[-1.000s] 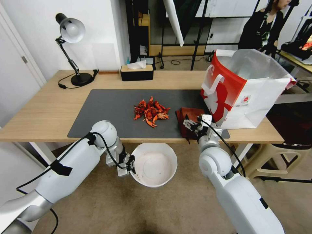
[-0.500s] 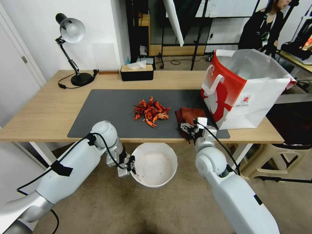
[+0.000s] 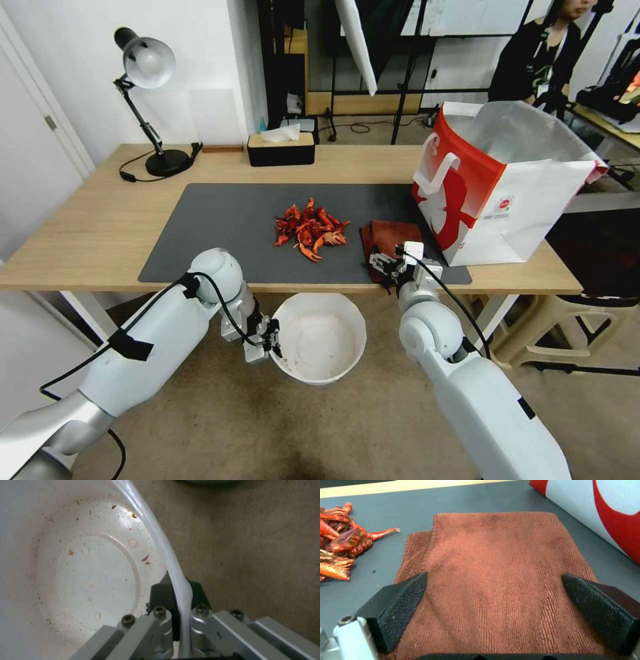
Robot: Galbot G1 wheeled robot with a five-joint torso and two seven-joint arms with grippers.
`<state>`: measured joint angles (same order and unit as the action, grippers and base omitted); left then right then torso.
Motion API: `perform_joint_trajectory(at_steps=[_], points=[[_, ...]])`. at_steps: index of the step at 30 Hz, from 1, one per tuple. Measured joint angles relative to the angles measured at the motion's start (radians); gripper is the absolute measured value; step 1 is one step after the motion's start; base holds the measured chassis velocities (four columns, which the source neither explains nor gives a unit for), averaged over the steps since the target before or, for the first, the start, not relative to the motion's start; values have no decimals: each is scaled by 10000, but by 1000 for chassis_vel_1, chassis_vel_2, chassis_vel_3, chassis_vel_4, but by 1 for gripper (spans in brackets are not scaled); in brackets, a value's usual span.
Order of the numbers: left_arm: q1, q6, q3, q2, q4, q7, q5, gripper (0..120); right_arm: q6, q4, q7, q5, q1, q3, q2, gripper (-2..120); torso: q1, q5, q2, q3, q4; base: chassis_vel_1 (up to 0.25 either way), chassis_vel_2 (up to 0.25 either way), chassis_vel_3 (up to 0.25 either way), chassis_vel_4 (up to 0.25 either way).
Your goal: Sweep shrimp from table into container with towel, then put container into takeout bag.
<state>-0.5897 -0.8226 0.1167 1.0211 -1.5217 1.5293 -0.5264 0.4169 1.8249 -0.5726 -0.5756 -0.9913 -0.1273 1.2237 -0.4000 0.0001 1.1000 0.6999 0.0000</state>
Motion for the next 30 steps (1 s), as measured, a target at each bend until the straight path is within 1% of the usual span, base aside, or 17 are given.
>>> perform_joint_trajectory(at_steps=[6, 7, 8, 9, 12, 14, 16, 17, 20, 21, 24, 25, 26, 28, 29, 30], points=[[47, 0, 18, 8, 31, 0, 52, 0, 3, 12, 69, 117, -41, 0, -58, 96, 1, -1, 0, 0, 0, 0, 0, 0, 0], [52, 0, 19, 14, 43, 0, 62, 0, -13, -4, 85, 164, -42, -1, -64, 93, 1, -1, 0, 0, 0, 0, 0, 0, 0], [57, 0, 20, 22, 47, 0, 73, 0, -32, -15, 113, 228, -43, -2, -66, 88, 1, -1, 0, 0, -3, 0, 0, 0, 0], [57, 0, 20, 22, 47, 0, 73, 0, -32, -15, 113, 228, -43, -2, -66, 88, 1, -1, 0, 0, -3, 0, 0, 0, 0], [64, 0, 21, 57, 48, 0, 81, 0, -79, -27, 162, 353, -61, 3, -74, 77, 0, 0, 0, 0, -1, 0, 0, 0, 0], [64, 0, 22, 59, 49, 0, 81, 0, -79, -27, 163, 356, -62, 3, -75, 77, 0, 0, 0, 0, -1, 0, 0, 0, 0], [63, 0, 20, 87, 40, 0, 89, 0, -74, -3, 162, 365, -95, 6, -89, 67, 0, 0, 0, 1, -1, 0, 0, 0, 0], [63, 0, 20, 87, 40, 0, 89, 0, -74, -3, 162, 365, -95, 6, -89, 67, 0, 0, 0, 1, -1, 0, 0, 0, 0], [60, 0, 16, 108, 17, 0, 115, 0, -67, 36, 154, 359, -136, -3, -90, 56, 0, -1, 0, 2, 0, 0, 0, 0, 0], [60, 0, 16, 108, 17, 0, 115, 0, -67, 36, 154, 359, -136, -3, -90, 56, 0, -1, 0, 2, 0, 0, 0, 0, 0], [60, 0, 5, 125, 3, 0, 124, 0, -25, 74, 135, 315, -165, -23, -89, 41, 1, -1, 0, 1, 0, 0, 0, 0, 0], [60, 0, 5, 125, 3, 0, 124, 0, -25, 74, 135, 315, -165, -23, -89, 41, 1, -1, 0, 1, 0, 0, 0, 0, 0], [60, 0, 3, 127, -1, 0, 126, 0, -2, 87, 125, 297, -172, -26, -89, 38, 0, -1, 0, 1, 0, 0, 0, 0, 0], [60, 0, -3, 128, -17, 0, 138, 0, 55, 122, 104, 255, -196, -39, -94, 26, 1, -1, 1, 1, 2, 0, 0, 0, 0], [60, 0, -3, 128, -17, 0, 138, 0, 55, 122, 104, 255, -196, -39, -94, 26, 1, -1, 1, 1, 2, 0, 0, 0, 0], [59, 0, -9, 129, -23, 0, 142, 0, 68, 131, 99, 248, -203, -47, -101, 21, 0, -1, 0, 0, 1, 0, 0, 0, 0]])
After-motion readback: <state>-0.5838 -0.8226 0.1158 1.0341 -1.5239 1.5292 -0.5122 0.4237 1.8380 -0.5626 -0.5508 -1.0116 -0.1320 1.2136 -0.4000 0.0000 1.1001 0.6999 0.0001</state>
